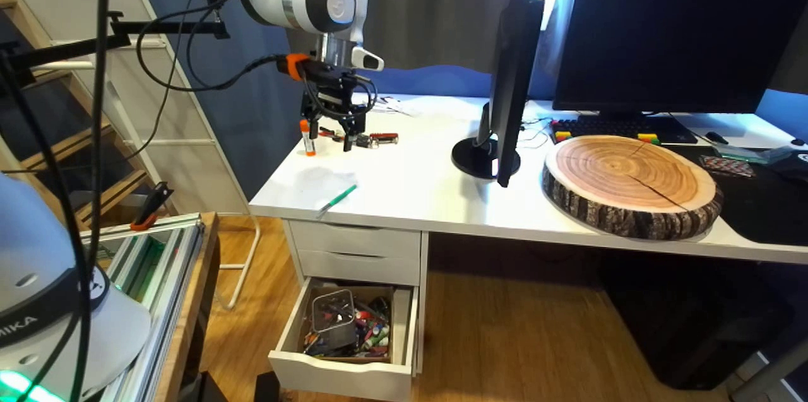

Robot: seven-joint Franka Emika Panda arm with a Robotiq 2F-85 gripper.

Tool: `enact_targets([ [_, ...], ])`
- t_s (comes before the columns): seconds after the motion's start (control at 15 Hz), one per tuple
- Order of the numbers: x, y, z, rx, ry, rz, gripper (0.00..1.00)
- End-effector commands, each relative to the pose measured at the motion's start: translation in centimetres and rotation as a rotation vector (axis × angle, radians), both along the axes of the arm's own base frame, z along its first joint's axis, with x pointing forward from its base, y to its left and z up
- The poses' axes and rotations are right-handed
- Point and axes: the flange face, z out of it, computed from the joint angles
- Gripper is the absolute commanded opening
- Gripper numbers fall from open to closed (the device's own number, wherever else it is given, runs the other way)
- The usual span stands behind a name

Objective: Put the green pen in the stationary holder in the open drawer

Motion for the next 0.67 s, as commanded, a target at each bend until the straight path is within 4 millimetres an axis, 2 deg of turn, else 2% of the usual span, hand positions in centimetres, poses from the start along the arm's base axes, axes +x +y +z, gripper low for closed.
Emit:
enact_targets([
  [0.0,-0.3,0.0,-0.9,0.005,0.012,0.02,1.0],
  [0.13,-0.5,-0.1,-1.7,0.002,0.025,0.022,1.0],
  [0.4,-0.3,-0.1,-1.4,0.005,0.018,0.019,1.0],
  [0.6,0.2,-0.3,-3.0,0.062,0.033,0.085,1.0],
])
